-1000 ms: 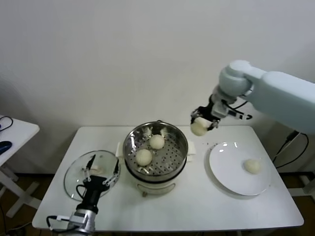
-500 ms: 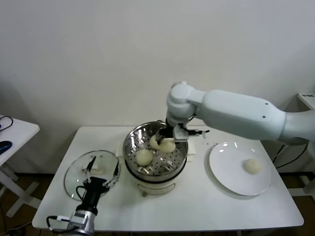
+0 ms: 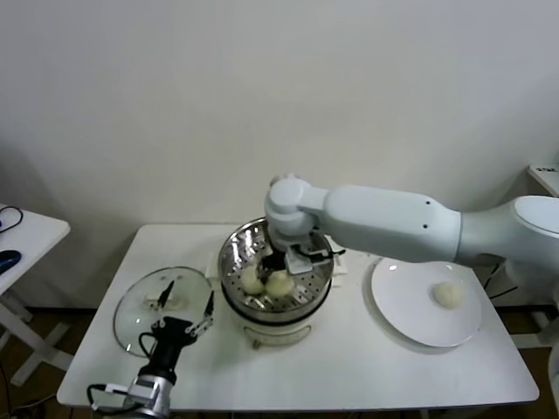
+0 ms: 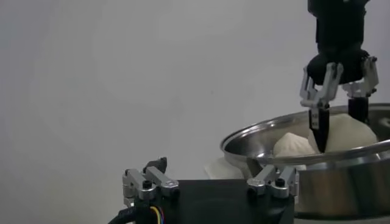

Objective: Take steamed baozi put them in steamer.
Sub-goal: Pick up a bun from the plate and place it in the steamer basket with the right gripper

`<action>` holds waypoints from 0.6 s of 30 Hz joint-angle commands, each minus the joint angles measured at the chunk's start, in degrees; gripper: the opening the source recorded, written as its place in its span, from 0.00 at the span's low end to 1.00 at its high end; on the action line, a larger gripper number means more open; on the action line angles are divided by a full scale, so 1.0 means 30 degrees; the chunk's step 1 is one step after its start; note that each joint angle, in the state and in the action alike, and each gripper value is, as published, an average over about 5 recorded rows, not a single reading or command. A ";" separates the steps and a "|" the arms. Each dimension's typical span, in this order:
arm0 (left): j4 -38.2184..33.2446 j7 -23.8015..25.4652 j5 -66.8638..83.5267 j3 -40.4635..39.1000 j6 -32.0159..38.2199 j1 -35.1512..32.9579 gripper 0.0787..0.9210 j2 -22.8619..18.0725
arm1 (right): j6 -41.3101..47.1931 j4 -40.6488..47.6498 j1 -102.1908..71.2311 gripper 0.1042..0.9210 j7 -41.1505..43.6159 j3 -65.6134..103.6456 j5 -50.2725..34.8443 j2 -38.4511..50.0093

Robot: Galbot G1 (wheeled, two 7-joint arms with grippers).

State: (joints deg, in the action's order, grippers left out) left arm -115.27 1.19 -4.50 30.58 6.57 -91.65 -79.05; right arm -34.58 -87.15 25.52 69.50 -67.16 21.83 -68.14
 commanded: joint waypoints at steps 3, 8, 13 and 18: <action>0.0083 0.0002 -0.0019 -0.0005 0.0010 -0.0005 0.88 -0.0003 | -0.0380 -0.0340 -0.0305 0.72 -0.0050 -0.0279 0.0337 0.0582; 0.0119 -0.0001 -0.0029 -0.0037 0.0001 0.0002 0.88 -0.0044 | -0.0940 -0.0483 -0.0552 0.72 -0.0218 -0.0148 0.1249 0.0904; 0.0156 -0.0006 -0.0070 -0.0138 -0.0012 0.0003 0.88 -0.0108 | -0.1085 -0.0552 -0.0785 0.72 -0.0302 0.0049 0.1561 0.0907; 0.0188 -0.0006 -0.0091 -0.0167 -0.0018 -0.0005 0.88 -0.0115 | -0.1098 -0.0618 -0.0958 0.72 -0.0336 0.0109 0.1594 0.0965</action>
State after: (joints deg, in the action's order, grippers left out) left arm -114.76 1.19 -4.76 30.07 6.56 -91.67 -79.35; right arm -37.29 -88.84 23.12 68.53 -66.98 25.50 -65.60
